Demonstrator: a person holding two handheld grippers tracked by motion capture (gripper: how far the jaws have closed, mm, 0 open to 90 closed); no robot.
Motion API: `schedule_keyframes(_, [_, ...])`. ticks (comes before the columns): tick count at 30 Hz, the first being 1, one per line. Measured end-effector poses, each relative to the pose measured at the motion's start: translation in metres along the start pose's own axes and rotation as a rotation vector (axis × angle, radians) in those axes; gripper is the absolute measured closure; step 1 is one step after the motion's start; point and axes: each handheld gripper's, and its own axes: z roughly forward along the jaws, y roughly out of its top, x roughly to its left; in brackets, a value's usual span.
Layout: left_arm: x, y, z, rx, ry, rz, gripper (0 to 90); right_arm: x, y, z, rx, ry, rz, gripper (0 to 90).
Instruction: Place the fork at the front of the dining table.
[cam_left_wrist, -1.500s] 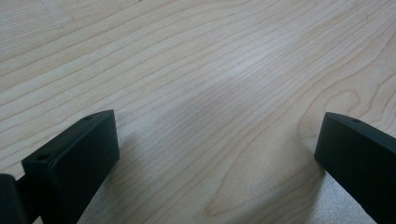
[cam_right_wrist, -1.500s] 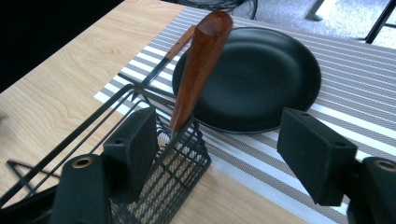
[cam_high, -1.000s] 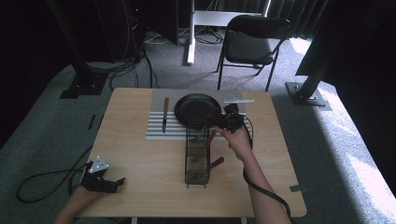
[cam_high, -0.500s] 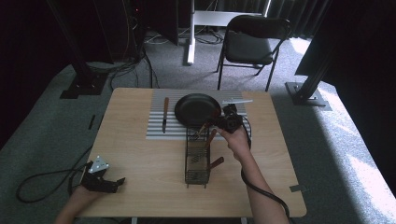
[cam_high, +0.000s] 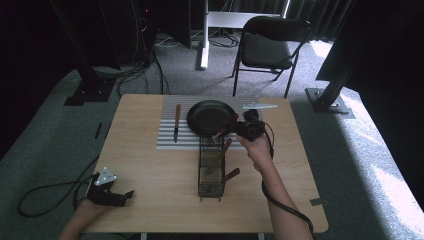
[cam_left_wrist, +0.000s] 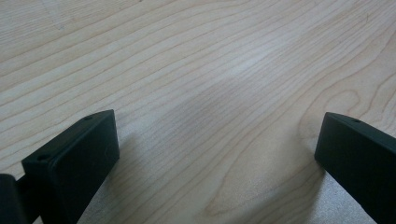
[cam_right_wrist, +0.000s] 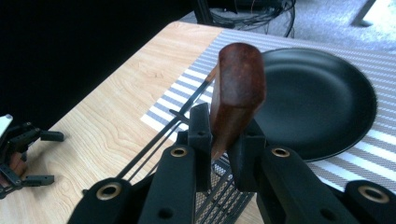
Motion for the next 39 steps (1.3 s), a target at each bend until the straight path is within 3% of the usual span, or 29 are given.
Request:
schedule_keyframes(22, [0.0,0.0,0.0,-0.001,0.001,0.0,0.0,0.0,0.028,-0.077,-0.141,0.015,0.001,80.5])
schedule_keyframes(32, [0.0,0.0,0.0,-0.001,0.001,0.0,0.0,-0.017,0.033,-0.108,-0.173,-0.059,0.013,80.5])
schedule_keyframes(39, [0.0,0.0,0.0,0.0,0.001,0.001,0.0,-0.044,0.019,-0.109,-0.141,-0.134,0.059,80.5])
